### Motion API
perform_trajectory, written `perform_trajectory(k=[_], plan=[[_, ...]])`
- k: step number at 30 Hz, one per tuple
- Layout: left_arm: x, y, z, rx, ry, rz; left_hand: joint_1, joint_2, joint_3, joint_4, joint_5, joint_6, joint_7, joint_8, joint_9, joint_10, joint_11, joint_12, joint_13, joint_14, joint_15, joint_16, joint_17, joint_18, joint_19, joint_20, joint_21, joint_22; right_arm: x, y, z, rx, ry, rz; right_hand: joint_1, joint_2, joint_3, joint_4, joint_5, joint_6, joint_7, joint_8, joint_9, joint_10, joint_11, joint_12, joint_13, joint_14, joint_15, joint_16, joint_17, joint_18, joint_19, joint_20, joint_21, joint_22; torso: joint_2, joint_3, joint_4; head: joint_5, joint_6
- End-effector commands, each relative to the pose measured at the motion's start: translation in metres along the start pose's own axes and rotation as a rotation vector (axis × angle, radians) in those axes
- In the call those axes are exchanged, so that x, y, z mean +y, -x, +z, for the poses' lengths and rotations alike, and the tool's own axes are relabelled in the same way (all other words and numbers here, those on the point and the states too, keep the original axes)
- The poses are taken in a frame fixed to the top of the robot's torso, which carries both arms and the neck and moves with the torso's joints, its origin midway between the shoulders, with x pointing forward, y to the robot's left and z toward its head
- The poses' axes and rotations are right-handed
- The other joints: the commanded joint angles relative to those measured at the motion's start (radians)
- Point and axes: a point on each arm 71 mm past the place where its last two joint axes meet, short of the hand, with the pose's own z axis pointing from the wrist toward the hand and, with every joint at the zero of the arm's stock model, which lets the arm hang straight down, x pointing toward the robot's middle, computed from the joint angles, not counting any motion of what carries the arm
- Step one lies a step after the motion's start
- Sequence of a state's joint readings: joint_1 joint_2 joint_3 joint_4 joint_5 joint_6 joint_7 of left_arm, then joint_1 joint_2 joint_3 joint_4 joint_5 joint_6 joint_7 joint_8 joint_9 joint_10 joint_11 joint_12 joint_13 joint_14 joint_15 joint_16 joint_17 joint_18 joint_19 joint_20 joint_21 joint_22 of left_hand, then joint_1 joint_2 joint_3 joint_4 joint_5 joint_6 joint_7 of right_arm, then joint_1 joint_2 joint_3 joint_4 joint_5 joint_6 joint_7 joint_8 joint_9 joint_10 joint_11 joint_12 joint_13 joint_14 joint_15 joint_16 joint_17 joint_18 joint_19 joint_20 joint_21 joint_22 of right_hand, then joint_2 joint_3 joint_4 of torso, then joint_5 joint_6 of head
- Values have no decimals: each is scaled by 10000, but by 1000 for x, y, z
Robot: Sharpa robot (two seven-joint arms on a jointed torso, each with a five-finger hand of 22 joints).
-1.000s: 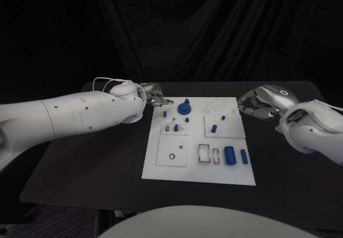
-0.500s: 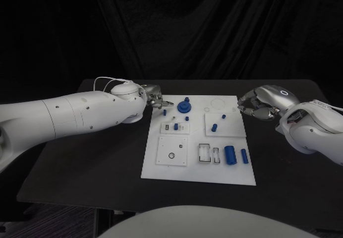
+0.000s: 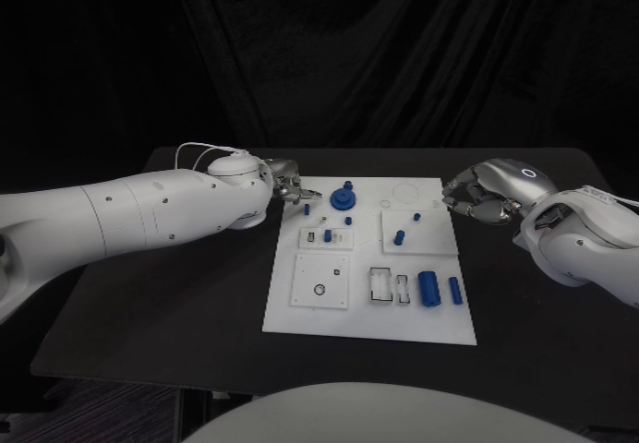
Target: Assemble the parts on the task board
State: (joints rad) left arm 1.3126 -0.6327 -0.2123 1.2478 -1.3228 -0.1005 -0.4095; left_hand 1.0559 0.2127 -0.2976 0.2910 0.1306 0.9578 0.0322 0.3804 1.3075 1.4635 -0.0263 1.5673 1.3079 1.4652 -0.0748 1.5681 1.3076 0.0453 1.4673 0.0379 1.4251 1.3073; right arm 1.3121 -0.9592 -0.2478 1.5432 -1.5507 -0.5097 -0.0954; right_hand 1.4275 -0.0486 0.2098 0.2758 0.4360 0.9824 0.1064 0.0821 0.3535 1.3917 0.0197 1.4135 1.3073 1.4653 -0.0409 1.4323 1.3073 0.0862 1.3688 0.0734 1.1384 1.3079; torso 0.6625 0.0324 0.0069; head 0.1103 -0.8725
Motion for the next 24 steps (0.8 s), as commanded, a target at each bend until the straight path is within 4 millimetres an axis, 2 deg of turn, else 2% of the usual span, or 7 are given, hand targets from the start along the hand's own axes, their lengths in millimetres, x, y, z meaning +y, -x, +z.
perform_trajectory(k=[1,10,13,15,24], plan=[[-2,-2,0,155,-32,10,154,6,-25,-29,167,94,12,-104,72,1073,-45,35,2629,1056,-4,26,2632,-82,272,-1,-35,2146,0,-1,0,78,-99,-17,-42,-40,59,-12,57,46,1,-50,-12,64,-3,27,965,513,25,14,1798,17,27,-1,15,1455,5,-2,3,-2,-1],[-2,-3,1,271,-29,63,411,-2,23,-31,624,125,14,-314,55,1073,-44,35,2629,1056,-6,26,2632,-74,246,-4,-75,2134,-1,-1,0,110,-126,-24,-49,-42,67,-7,59,36,0,-56,-16,41,-5,8,943,504,23,-12,1783,25,12,-3,-22,1447,-1,-8,7,8,-1],[-2,-4,1,318,-39,79,640,-23,84,-49,945,134,16,-445,55,1073,-40,35,2629,1056,-2,26,2632,-62,215,-2,-130,2118,-1,-1,0,126,-126,-26,-49,-42,67,-7,59,36,0,-56,-16,41,-5,8,943,504,23,-12,1783,25,12,-3,-22,1447,-2,-4,2,4,-1],[-2,-5,2,355,-38,91,731,-34,111,-51,1038,138,17,-494,56,1073,-39,35,2629,1056,-1,26,2632,-59,207,0,-143,2114,0,-1,0,136,-125,-28,-49,-42,67,-7,59,36,0,-56,-16,41,-5,8,943,504,23,-12,1783,25,12,-3,-22,1447,-2,-2,-1,12,-1],[-1,-7,3,312,-25,42,880,-43,166,-47,1219,140,22,-588,54,1073,-35,35,2629,1056,3,26,2632,-41,165,4,-219,2090,0,-2,1,139,-112,-27,-48,-41,72,-7,63,34,-1,-57,-17,45,-5,12,948,503,23,-13,1783,26,8,-3,-32,1445,-3,0,3,-11,-1]])
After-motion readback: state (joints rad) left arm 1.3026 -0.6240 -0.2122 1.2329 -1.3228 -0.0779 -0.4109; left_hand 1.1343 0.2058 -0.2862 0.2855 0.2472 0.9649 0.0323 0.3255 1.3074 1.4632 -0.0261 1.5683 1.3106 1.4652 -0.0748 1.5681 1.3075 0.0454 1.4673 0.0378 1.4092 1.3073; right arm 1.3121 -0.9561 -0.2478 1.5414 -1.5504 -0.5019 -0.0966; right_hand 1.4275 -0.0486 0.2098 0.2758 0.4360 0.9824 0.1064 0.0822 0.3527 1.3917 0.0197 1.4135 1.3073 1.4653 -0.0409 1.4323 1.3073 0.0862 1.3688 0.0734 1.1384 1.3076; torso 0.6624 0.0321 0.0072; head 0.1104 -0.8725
